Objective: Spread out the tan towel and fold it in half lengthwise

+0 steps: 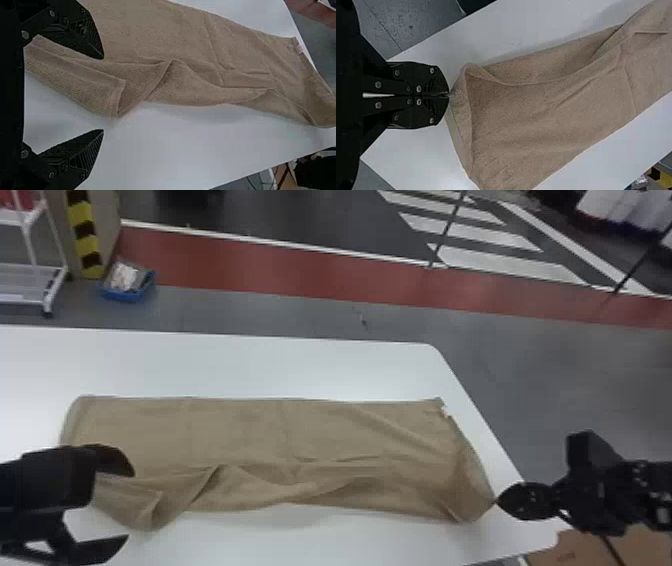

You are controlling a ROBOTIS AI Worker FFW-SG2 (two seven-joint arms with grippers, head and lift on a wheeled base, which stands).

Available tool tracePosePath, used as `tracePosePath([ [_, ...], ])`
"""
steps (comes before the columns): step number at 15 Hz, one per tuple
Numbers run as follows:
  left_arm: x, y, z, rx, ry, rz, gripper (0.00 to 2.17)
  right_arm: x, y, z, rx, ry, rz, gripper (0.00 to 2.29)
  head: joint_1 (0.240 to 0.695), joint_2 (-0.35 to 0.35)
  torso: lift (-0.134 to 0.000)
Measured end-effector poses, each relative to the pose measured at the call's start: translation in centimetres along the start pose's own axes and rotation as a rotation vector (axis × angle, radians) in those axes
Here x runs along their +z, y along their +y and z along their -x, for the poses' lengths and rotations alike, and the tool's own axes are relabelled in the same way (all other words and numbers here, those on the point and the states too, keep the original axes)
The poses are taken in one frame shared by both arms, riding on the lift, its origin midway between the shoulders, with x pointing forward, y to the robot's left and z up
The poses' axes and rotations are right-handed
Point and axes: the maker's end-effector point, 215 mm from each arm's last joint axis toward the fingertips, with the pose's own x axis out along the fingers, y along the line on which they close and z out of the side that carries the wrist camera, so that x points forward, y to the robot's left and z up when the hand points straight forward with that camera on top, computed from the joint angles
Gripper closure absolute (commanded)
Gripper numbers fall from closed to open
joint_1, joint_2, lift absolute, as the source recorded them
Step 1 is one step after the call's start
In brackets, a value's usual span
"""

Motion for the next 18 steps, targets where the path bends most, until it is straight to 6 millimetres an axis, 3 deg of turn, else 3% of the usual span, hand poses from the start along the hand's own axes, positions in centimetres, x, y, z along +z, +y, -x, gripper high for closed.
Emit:
tracePosePath([
  [9,-0.2,0.3,-4.0,-0.069,0.01,0.003,0.37,-0.3,0.1,0.6,-0.015,0.003,-0.018,1.42,0.695,-0.35,-0.12],
  [13,-1.1,0.1,-4.2,-0.099,0.023,0.01,1.06,-0.3,0.2,0.6,-0.015,0.0,-0.021,1.42,0.695,-0.35,-0.12],
  [18,-2.2,0.4,-2.4,-0.133,0.027,-0.015,1.08,-0.4,0.1,0.6,-0.016,0.0,-0.027,1.42,0.695,-0.35,-0.12],
])
